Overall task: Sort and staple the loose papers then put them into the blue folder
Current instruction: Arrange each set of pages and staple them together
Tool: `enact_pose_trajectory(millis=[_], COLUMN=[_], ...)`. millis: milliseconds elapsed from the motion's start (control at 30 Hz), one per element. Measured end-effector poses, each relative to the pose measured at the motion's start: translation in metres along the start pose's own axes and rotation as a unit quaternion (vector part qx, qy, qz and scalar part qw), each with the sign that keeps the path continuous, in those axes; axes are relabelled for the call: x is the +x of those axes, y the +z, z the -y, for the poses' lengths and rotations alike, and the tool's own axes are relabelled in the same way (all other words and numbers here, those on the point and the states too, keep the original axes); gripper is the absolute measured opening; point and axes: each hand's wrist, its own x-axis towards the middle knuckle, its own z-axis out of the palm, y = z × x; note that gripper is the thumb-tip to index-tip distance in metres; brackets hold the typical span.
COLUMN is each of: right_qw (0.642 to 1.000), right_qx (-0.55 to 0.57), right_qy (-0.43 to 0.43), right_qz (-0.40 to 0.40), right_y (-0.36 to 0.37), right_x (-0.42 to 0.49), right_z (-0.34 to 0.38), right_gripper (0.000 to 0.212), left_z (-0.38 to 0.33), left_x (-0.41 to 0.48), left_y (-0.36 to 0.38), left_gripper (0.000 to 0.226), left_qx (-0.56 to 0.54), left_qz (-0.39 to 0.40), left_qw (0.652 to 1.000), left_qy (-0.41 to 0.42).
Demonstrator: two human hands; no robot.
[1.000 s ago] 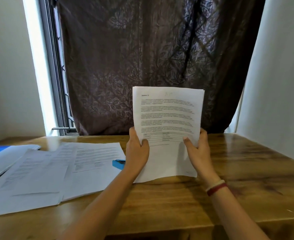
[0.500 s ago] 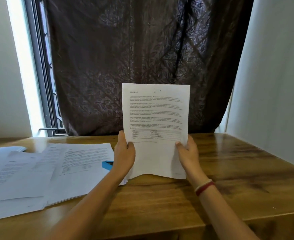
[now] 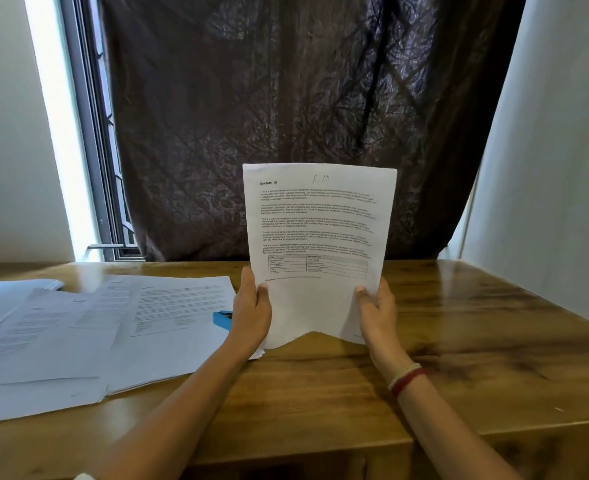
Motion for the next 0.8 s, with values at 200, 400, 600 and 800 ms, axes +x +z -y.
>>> enact_pose_trajectory(millis=[200,400,600,800], right_qw=[1.000,1.000,0.999,0.976], right_qx=[-0.008,-0.002,0.022,-0.026], right_qy=[-0.001,0.005,0.030,0.168], right_qz=[-0.007,-0.009,0.032,0.138], right_y=[-0.002,-0.007,-0.011,0.005], right_x=[0.001,0.004,0.016,0.014], right_z=[-0.003,0.006,0.040,0.043], right_gripper=[0.019,0.020,0.021,0.014], left_z=[0.004,-0.005,-0.043,-0.019], left_x=[-0.002,-0.001,0.015,-0.002], left_y=[-0.001,-0.001,-0.025,-0.057], left_gripper=[0.021,0.025,0.016,0.009], left_qx=[0.007,0.007,-0.004,0.107], left_qz=[0.019,0.019,-0.024,-0.021], left_qw=[1.000,1.000,0.997,0.994], left_qy=[0.012,0.017,0.068,0.026])
